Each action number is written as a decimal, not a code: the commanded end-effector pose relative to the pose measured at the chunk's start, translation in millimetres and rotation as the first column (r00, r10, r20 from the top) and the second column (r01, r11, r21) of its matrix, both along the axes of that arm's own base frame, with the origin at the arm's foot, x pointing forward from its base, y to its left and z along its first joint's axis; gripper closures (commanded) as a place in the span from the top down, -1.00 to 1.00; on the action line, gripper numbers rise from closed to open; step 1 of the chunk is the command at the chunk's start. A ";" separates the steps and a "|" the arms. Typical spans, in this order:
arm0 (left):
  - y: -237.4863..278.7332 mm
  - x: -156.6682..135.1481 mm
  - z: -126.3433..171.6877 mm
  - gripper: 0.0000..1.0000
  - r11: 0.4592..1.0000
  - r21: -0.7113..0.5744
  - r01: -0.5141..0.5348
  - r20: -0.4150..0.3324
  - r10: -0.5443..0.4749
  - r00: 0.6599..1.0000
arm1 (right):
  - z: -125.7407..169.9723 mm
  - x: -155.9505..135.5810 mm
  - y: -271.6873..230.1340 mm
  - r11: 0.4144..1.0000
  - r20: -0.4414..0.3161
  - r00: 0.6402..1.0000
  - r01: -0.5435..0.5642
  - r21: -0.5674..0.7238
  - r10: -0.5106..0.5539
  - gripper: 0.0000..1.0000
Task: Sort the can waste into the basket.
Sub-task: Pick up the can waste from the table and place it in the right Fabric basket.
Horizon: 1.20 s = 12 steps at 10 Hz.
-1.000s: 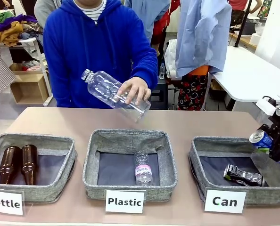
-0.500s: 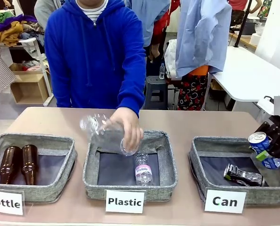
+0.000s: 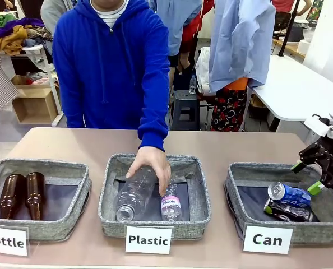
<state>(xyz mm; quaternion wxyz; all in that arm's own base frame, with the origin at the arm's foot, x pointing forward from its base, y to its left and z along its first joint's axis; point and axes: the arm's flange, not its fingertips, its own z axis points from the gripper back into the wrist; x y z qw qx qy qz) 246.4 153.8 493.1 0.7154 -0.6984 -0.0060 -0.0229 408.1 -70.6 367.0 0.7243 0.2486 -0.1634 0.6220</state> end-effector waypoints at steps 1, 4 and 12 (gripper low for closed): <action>1.0 -0.4 3.7 1.00 1.000 -0.014 -0.006 -0.010 0.006 1.000 | -0.9 3.9 -1.2 0.998 0.013 1.000 -0.018 0.064 0.017 1.00; 1.0 -0.4 3.7 1.00 1.000 -0.014 -0.006 -0.010 0.006 1.000 | 20.5 9.2 -14.6 0.900 -0.225 0.972 0.153 0.408 -0.063 1.00; 1.0 -0.4 3.7 1.00 1.000 -0.014 -0.006 -0.010 0.006 1.000 | 30.2 83.0 -118.1 0.036 -0.737 0.624 0.769 0.638 -0.260 1.00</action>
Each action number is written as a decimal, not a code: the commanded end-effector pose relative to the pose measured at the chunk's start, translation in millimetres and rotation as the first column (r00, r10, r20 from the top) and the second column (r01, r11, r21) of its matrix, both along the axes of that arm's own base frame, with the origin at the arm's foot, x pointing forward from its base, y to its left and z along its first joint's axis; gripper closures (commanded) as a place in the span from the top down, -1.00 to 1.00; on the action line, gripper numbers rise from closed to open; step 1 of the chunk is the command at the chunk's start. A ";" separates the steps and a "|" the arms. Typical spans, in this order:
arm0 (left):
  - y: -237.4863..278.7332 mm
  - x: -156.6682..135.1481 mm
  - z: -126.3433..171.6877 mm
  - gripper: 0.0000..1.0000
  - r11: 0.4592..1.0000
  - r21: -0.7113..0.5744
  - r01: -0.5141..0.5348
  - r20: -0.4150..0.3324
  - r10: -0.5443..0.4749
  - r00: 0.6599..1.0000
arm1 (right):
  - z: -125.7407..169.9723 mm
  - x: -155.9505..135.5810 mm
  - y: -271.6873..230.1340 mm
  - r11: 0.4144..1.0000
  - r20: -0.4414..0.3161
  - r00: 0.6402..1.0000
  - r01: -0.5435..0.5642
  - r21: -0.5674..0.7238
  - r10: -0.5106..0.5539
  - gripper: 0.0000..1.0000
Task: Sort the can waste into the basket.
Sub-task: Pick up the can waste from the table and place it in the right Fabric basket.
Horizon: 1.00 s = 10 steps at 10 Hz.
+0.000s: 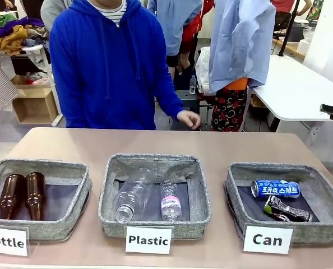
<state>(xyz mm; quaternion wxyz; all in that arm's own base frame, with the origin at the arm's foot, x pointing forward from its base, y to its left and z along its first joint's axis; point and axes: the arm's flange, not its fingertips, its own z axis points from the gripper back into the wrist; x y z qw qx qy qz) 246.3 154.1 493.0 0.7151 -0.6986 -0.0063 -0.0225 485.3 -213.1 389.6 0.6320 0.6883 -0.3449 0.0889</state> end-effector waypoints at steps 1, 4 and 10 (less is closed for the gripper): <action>0.7 -0.3 3.8 1.00 1.000 -0.013 -0.005 -0.010 0.005 1.000 | 13.3 -10.5 7.9 0.988 0.060 0.988 -0.142 -0.061 0.145 1.00; 0.7 -0.3 3.8 1.00 1.000 -0.013 -0.005 -0.010 0.005 1.000 | 13.3 -10.5 7.9 0.988 0.060 0.988 -0.142 -0.061 0.145 1.00; 0.7 -0.3 3.8 1.00 1.000 -0.013 -0.005 -0.010 0.005 1.000 | 13.3 -10.5 7.9 0.988 0.060 0.988 -0.142 -0.061 0.145 1.00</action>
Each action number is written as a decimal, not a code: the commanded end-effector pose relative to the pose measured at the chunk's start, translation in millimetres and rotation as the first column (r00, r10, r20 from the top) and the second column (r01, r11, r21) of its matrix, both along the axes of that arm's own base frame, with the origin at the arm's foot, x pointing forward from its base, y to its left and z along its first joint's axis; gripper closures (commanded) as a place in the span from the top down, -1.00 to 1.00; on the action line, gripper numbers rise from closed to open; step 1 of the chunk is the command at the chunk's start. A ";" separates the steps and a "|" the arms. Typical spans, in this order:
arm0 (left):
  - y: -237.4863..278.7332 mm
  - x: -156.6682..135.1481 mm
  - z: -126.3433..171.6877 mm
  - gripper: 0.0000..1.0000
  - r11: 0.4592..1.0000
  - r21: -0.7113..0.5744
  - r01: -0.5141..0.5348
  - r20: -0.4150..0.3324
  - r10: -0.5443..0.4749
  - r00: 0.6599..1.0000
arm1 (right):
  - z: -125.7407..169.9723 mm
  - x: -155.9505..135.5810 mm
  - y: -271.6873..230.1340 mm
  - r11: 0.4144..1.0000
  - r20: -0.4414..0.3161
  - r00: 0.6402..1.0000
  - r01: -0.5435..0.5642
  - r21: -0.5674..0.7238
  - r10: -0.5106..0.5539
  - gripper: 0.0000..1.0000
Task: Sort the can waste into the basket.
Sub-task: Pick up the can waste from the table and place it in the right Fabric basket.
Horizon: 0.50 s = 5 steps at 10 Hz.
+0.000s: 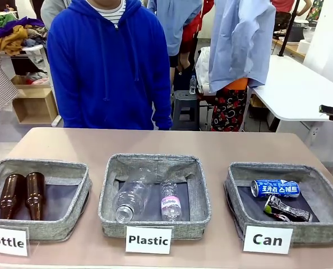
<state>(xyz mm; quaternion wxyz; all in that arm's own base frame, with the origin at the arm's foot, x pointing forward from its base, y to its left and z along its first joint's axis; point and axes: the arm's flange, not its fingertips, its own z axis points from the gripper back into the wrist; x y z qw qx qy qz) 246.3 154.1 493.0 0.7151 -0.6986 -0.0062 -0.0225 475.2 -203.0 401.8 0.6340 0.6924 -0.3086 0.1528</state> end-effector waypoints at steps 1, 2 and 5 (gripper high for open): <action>0.6 -0.3 3.8 1.00 1.000 -0.013 -0.005 -0.010 0.005 1.000 | 1.1 -0.3 -2.3 1.000 0.025 1.000 -0.011 -0.007 0.011 1.00; 0.6 -0.3 3.8 1.00 1.000 -0.013 -0.005 -0.010 0.005 1.000 | 1.1 -0.3 -2.3 1.000 0.025 1.000 -0.011 -0.007 0.011 1.00; 0.6 -0.3 3.8 1.00 1.000 -0.013 -0.005 -0.010 0.005 1.000 | 1.1 -0.3 -2.3 1.000 0.025 1.000 -0.011 -0.007 0.011 1.00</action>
